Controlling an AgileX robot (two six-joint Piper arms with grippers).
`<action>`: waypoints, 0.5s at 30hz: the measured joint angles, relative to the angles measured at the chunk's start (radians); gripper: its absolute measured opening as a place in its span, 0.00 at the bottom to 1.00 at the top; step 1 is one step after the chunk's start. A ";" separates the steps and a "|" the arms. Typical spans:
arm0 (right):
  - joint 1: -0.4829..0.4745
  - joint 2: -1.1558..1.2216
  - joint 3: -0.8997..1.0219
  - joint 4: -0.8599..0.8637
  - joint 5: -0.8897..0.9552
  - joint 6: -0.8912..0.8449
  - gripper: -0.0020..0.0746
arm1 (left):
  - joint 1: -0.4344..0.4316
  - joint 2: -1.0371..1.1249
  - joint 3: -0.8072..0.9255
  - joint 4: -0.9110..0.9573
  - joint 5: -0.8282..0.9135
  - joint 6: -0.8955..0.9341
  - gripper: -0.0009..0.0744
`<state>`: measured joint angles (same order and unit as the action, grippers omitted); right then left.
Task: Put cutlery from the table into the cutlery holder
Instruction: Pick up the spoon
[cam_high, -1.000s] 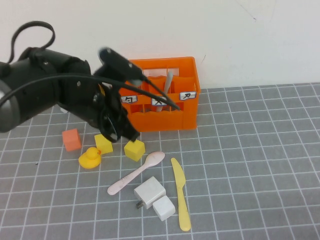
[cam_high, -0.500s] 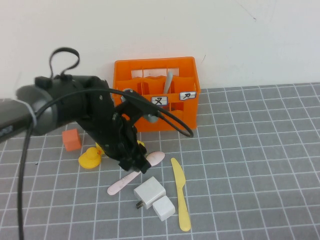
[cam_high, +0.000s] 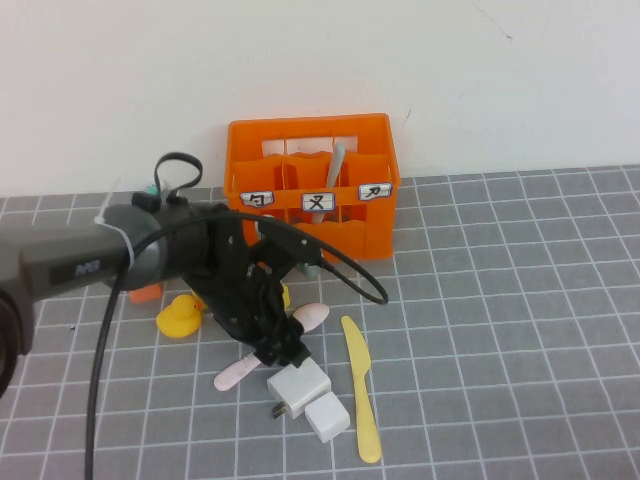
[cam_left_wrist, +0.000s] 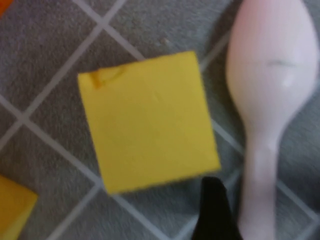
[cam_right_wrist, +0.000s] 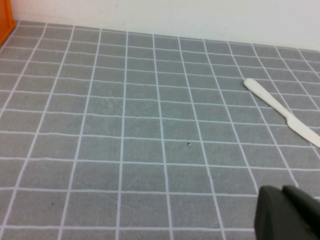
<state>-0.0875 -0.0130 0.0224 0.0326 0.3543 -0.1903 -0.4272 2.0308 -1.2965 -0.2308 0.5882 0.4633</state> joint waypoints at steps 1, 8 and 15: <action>0.000 0.000 0.000 0.000 0.000 0.000 0.02 | 0.000 0.008 0.000 0.000 -0.014 0.000 0.55; 0.000 0.000 0.000 0.000 0.000 0.000 0.02 | 0.000 0.024 -0.009 0.000 -0.057 -0.001 0.49; 0.000 0.000 0.000 0.000 0.000 0.000 0.02 | 0.000 0.025 -0.013 0.002 -0.045 -0.001 0.12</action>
<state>-0.0875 -0.0130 0.0224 0.0326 0.3543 -0.1903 -0.4272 2.0557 -1.3093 -0.2290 0.5430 0.4620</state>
